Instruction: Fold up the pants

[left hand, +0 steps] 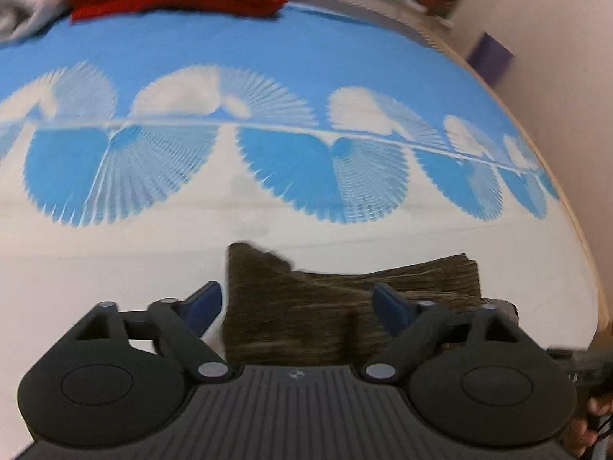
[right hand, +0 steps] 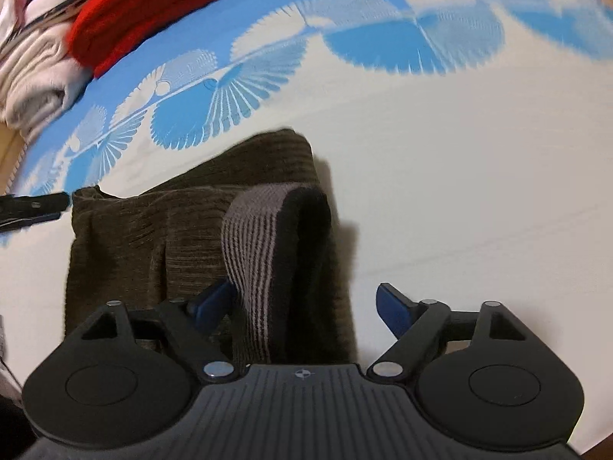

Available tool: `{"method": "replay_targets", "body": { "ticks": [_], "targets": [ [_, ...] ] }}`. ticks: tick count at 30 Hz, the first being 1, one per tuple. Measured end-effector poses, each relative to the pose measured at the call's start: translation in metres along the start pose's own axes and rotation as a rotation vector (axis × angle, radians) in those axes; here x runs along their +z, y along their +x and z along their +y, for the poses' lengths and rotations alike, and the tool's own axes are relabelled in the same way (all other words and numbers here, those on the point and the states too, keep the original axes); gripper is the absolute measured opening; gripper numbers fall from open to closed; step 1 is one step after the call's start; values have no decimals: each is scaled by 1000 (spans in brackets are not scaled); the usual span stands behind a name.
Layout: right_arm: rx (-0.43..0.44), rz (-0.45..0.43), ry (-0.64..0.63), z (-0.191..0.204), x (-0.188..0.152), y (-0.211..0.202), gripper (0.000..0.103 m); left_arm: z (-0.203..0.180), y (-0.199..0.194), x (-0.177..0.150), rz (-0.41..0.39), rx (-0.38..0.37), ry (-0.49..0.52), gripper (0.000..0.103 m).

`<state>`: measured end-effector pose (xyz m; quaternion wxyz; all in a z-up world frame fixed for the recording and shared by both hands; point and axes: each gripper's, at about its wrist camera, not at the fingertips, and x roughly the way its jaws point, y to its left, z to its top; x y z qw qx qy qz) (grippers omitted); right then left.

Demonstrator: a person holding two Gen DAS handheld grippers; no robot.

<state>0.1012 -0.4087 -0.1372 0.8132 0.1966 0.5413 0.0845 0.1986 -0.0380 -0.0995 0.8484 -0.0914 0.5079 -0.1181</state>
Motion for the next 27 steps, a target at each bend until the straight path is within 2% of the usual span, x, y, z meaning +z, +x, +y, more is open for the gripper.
{"method": "replay_targets", "body": {
  "ticks": [4, 6, 8, 10, 12, 14, 15, 16, 17, 19, 22, 24, 25, 26, 27],
  "targets": [
    [42, 112, 24, -2, -2, 21, 100, 28, 35, -10, 209, 1, -155, 91],
    [50, 135, 27, 0, -2, 28, 102, 35, 51, -19, 299, -42, -211, 91],
    [73, 142, 38, 1, 2, 37, 102, 36, 62, -27, 332, -86, -222, 93],
    [71, 108, 37, 5, 6, 40, 100, 33, 69, -32, 347, -112, -206, 93],
    [70, 83, 19, 12, 10, 43, 89, 27, 72, -34, 334, -136, -174, 90],
    [53, 67, -2, 20, 11, 41, 81, 24, 70, -34, 302, -122, -133, 75],
    [54, 57, -7, 22, 13, 39, 73, 21, 67, -31, 290, -116, -121, 70],
    [57, 34, -10, 25, 14, 34, 63, 18, 62, -28, 270, -114, -100, 58],
    [64, 8, -11, 28, 16, 29, 59, 15, 54, -22, 232, -119, -75, 45],
    [122, -85, -12, 33, 24, 13, 49, 12, 32, -10, 137, -138, -61, 37],
    [191, -227, -51, 51, 38, -3, 49, 6, -1, 9, -57, -92, 15, 37],
    [229, -307, -60, 64, 47, -7, 49, 8, -17, 19, -184, -51, 35, 44],
    [245, -346, -59, 69, 52, -6, 51, 12, -22, 23, -230, -32, 14, 57],
    [245, -382, -63, 76, 57, -4, 52, 19, -26, 26, -276, 12, -23, 61],
    [217, -409, -78, 82, 62, 0, 60, 28, -30, 28, -324, 96, -59, 60]
  ]
}}
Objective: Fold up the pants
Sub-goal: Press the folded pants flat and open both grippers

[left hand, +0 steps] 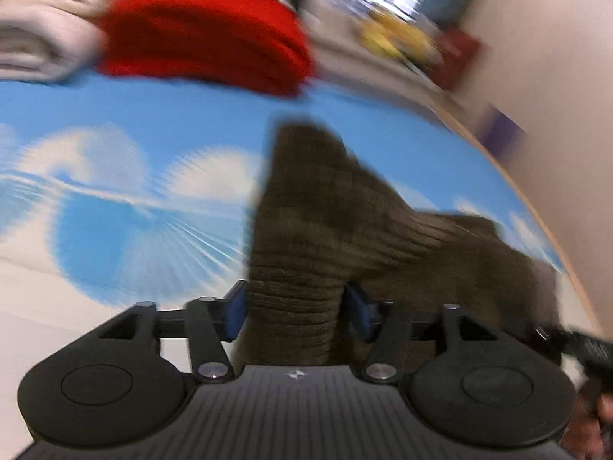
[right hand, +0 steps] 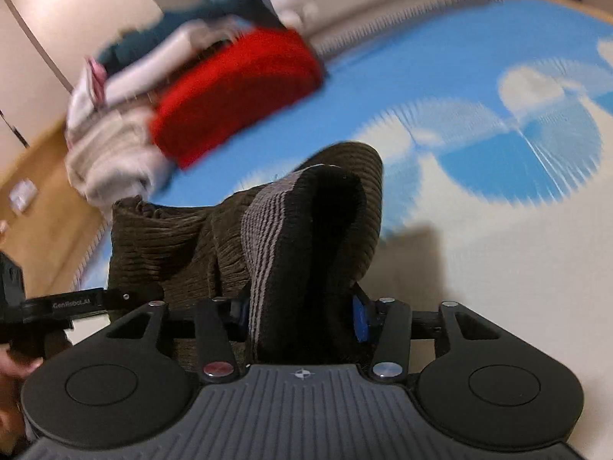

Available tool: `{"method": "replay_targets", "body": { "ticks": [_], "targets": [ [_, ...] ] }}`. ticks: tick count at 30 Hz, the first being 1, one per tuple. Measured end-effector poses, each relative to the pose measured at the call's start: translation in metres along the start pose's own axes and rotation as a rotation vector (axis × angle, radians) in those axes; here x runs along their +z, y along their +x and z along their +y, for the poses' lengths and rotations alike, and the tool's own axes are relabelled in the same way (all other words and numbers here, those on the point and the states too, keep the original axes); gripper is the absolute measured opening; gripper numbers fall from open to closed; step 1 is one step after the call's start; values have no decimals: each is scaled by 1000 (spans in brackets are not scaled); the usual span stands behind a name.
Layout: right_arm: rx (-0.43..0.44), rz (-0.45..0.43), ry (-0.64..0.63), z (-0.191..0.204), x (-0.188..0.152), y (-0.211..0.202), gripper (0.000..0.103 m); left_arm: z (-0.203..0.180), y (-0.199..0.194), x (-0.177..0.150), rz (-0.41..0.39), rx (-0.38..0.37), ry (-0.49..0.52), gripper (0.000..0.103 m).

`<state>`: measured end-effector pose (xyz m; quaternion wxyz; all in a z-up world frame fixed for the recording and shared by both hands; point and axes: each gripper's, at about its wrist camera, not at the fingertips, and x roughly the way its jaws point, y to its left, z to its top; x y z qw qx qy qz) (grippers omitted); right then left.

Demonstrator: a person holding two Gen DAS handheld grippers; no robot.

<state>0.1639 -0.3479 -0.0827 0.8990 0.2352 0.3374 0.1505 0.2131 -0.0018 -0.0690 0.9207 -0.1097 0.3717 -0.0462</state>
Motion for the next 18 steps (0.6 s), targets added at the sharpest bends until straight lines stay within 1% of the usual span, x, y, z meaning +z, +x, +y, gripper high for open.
{"method": "replay_targets", "body": {
  "ticks": [1, 2, 3, 4, 5, 6, 7, 8, 9, 10, 11, 12, 13, 14, 15, 16, 17, 18],
  "targets": [
    [-70, -18, -48, 7, 2, 9, 69, 7, 0, 2, -17, 61, -12, 60],
    [-174, -28, -116, 14, 2, 18, 74, 14, 1, 3, -10, 84, -31, 58],
    [-275, -38, -183, 23, -1, 26, 75, 21, 3, 1, 21, 67, -60, 56],
    [-342, -56, -222, 29, -2, 31, 74, 25, 6, -2, 64, 16, -84, 48],
    [-355, -75, -241, 33, -2, 31, 74, 26, 10, -5, 109, -41, -80, 46],
    [-336, -91, -242, 35, 0, 29, 73, 23, 12, -7, 134, -73, -47, 46],
    [-319, -100, -239, 36, 1, 27, 73, 18, 12, -10, 145, -89, 11, 46],
    [-315, -101, -236, 36, 1, 27, 73, 12, 14, -15, 153, -87, 73, 46],
    [-310, -88, -228, 35, 0, 25, 73, 10, 17, -20, 172, -70, 109, 46],
    [-294, -50, -213, 33, -2, 26, 75, 14, 19, -25, 205, -49, 119, 46],
    [-284, 2, -194, 27, -5, 27, 75, 17, 26, -30, 248, -44, 91, 47],
    [-293, 74, -170, 21, -10, 31, 77, 23, 39, -38, 331, -50, 39, 47],
    [-312, 155, -145, 14, -14, 40, 79, 24, 52, -47, 404, -51, 3, 51],
    [-346, 240, -121, 5, -24, 48, 79, 27, 59, -55, 442, -38, -10, 58],
    [-371, 298, -74, -8, -32, 54, 82, 29, 61, -57, 445, -39, -22, 58],
    [-368, 313, -8, -16, -34, 55, 84, 29, 61, -57, 445, -40, -38, 58],
    [-347, 308, 79, -24, -31, 54, 84, 28, 58, -57, 437, -31, -41, 58],
    [-326, 294, 135, -28, -28, 50, 83, 24, 54, -55, 420, -17, -27, 58]
  ]
}}
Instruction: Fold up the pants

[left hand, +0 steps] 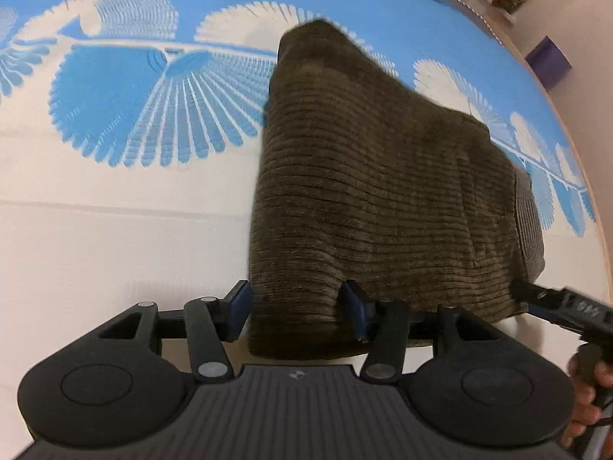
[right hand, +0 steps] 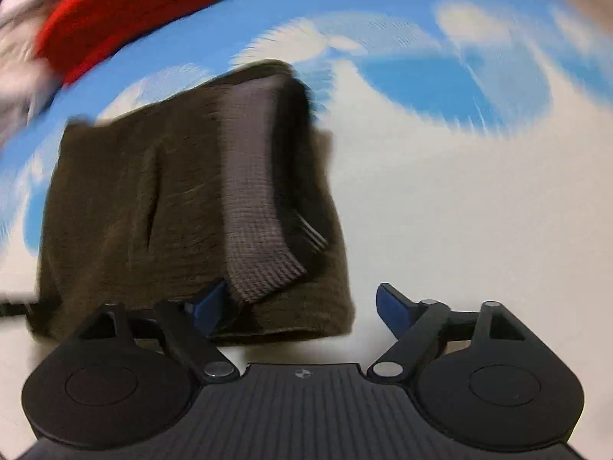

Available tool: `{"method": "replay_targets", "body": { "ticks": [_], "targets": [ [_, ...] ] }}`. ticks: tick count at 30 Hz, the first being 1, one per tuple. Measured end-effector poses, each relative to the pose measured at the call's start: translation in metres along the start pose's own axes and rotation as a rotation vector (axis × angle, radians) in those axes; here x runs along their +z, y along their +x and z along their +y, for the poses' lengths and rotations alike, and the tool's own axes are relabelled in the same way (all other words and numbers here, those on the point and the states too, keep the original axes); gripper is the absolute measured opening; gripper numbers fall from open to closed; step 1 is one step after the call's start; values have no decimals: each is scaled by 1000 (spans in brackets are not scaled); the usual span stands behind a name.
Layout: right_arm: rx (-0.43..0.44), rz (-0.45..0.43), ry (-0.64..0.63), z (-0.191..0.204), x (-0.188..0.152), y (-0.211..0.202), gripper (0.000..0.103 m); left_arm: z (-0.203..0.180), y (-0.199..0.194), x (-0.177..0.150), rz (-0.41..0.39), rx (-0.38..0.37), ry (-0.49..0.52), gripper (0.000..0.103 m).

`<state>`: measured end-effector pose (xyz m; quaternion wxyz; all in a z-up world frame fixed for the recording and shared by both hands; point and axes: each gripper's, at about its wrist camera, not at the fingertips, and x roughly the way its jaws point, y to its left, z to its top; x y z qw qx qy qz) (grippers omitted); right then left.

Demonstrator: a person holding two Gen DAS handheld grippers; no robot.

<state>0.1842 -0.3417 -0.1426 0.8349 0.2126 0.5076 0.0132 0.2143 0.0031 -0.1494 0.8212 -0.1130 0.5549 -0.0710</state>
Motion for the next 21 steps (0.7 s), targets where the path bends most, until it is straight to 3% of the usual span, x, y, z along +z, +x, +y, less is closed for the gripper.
{"method": "replay_targets", "body": {
  "ticks": [3, 5, 11, 16, 21],
  "targets": [
    [-8, -97, -68, 12, -2, -25, 81, -22, -26, -3, -104, 96, 86, 64],
    [-21, -196, -148, 25, -9, -51, 80, -37, -48, -15, -197, 136, 128, 83],
    [-24, -433, -359, 52, -46, -129, 87, -61, -118, -42, -344, 212, 131, 94],
    [4, -551, -346, 49, -86, -179, 102, -82, -167, -82, -460, 263, 171, 94],
    [8, -581, -249, 35, -117, -208, 102, -93, -187, -122, -500, 262, 170, 100]
  ]
}}
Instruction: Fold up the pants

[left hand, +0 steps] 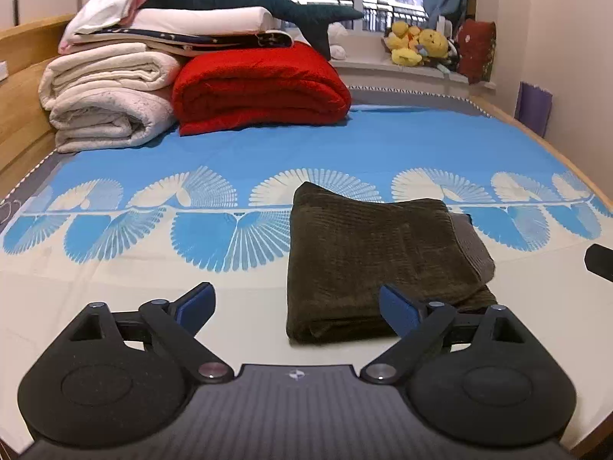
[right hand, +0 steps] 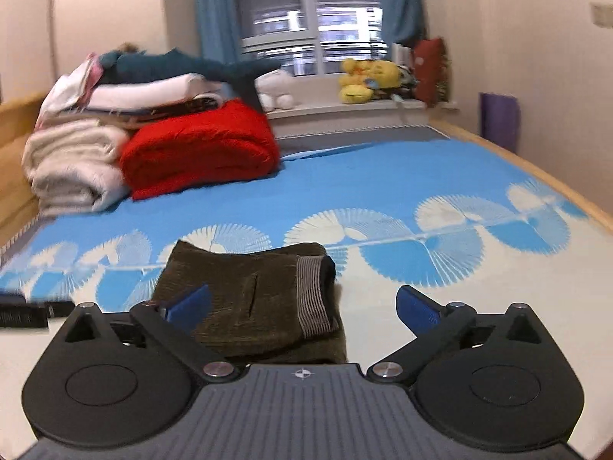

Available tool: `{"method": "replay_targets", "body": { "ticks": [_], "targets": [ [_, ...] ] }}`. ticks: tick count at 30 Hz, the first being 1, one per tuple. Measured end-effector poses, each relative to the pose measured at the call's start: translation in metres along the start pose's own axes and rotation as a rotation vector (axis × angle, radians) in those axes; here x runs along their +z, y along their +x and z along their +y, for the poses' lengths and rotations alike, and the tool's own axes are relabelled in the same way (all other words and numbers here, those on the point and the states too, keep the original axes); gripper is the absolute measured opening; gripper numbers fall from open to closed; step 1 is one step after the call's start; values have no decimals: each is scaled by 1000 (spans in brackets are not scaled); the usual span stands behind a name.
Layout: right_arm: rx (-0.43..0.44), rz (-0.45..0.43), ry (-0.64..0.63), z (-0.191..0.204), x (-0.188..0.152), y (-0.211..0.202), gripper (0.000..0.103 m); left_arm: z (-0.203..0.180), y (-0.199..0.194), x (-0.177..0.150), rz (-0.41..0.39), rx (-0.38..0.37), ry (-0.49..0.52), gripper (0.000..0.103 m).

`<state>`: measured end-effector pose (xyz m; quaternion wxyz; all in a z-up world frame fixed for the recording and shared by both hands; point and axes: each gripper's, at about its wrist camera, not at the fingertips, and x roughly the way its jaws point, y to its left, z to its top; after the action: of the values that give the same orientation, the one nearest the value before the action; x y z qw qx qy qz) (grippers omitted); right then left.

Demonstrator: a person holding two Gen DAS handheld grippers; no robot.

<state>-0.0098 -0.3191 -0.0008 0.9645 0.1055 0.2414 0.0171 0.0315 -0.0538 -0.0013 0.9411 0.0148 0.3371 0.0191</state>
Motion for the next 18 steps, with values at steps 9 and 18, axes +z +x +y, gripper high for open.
{"method": "replay_targets", "body": {
  "ticks": [9, 18],
  "targets": [
    [-34, 65, 71, -11, -27, -7, 102, -30, -22, -23, -13, -102, 32, 102],
    [-24, 75, 62, -7, -32, -6, 102, -35, 0, -28, 60, -111, -4, 102]
  ]
}}
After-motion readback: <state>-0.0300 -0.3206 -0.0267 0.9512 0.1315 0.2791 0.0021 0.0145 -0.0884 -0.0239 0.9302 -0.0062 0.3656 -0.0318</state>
